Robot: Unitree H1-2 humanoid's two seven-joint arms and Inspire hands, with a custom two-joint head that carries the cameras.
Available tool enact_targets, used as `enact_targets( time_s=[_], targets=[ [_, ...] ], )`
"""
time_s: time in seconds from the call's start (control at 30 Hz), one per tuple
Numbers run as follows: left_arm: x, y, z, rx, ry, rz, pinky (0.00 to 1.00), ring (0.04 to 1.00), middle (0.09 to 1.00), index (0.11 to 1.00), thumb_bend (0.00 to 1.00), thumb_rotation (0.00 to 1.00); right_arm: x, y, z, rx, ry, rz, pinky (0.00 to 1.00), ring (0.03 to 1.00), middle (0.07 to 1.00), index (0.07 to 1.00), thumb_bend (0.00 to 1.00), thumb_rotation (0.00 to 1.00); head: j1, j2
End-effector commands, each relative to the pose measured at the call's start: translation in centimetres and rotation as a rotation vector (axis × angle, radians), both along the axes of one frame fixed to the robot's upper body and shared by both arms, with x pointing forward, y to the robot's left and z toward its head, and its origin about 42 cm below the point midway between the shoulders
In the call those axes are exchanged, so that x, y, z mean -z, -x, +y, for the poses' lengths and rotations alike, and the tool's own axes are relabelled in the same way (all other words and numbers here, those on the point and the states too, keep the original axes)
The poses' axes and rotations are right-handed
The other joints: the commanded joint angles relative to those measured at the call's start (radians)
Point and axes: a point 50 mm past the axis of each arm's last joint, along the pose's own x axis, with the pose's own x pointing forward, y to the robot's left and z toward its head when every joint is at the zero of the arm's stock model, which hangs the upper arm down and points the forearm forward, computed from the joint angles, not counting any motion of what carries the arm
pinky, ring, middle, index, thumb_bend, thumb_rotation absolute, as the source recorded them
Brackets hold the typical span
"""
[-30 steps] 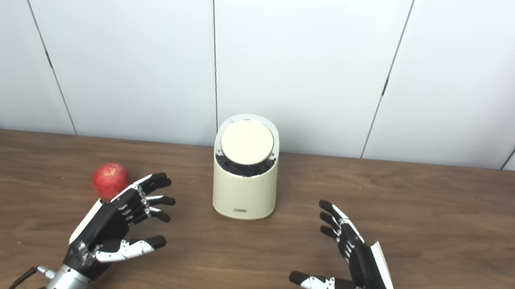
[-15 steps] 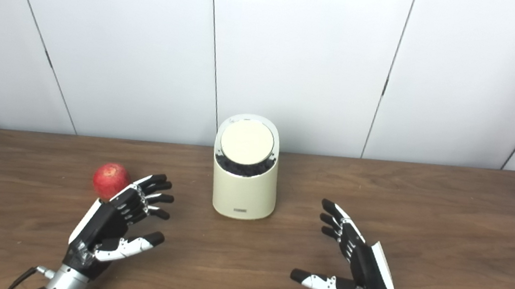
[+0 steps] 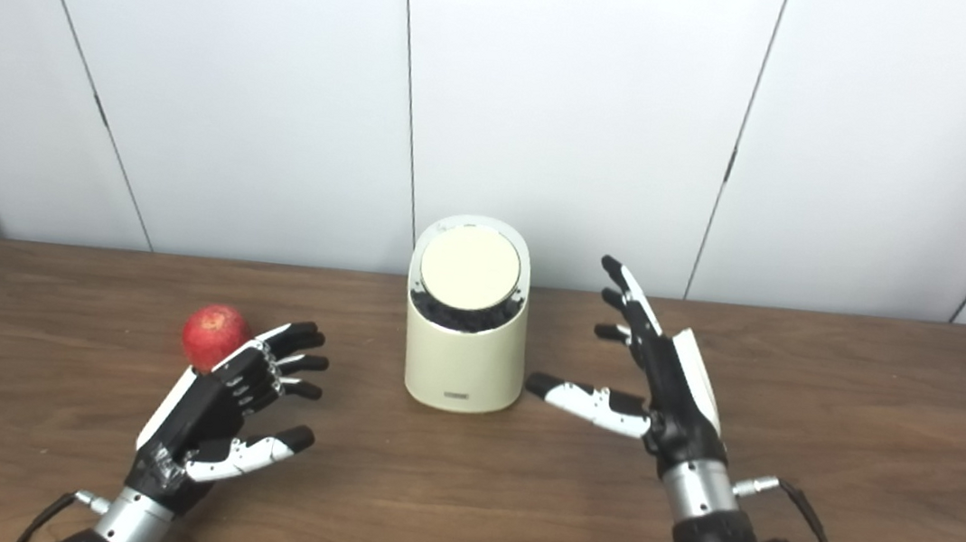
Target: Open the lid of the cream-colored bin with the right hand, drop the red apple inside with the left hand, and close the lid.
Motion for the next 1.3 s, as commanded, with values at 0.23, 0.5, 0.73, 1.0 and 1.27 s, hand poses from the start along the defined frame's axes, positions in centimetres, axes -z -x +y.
enact_targets(
  time_s=[0.23,0.5,0.73,1.0,1.27],
  targets=[
    [2.7,0.4,0.2,-0.003,-0.004,0.058,0.7,0.809,0.872,0.875,0.7,0.15,-7.5,-4.3,2.0,-0.043,-0.018,-0.112,0.88,0.978,0.976,0.958,0.88,0.34,-0.01,-0.004],
    [2.7,0.4,0.0,0.0,0.005,0.063,0.69,0.8,0.865,0.873,0.71,0.14,-9.8,-6.5,3.5,-0.025,0.043,-0.082,0.73,0.908,0.99,0.982,0.87,0.33,-0.015,-0.009],
    [2.8,0.4,-0.3,0.0,0.008,0.064,0.69,0.791,0.862,0.881,0.71,0.12,-10.9,-7.6,4.8,-0.01,0.096,-0.049,0.68,0.924,0.99,0.985,0.89,0.36,-0.018,-0.01],
    [2.8,0.5,-0.6,-0.003,0.025,0.052,0.67,0.777,0.857,0.881,0.7,0.11,-10.7,-8.4,6.1,0.003,0.14,-0.038,0.73,0.934,0.994,1.0,0.9,0.33,-0.015,-0.009],
    [2.7,0.5,-0.8,0.003,0.026,0.055,0.68,0.787,0.863,0.877,0.7,0.11,-9.5,-9.3,6.6,0.004,0.189,-0.05,0.73,0.941,1.0,1.0,0.93,0.29,-0.011,-0.009]
  ],
)
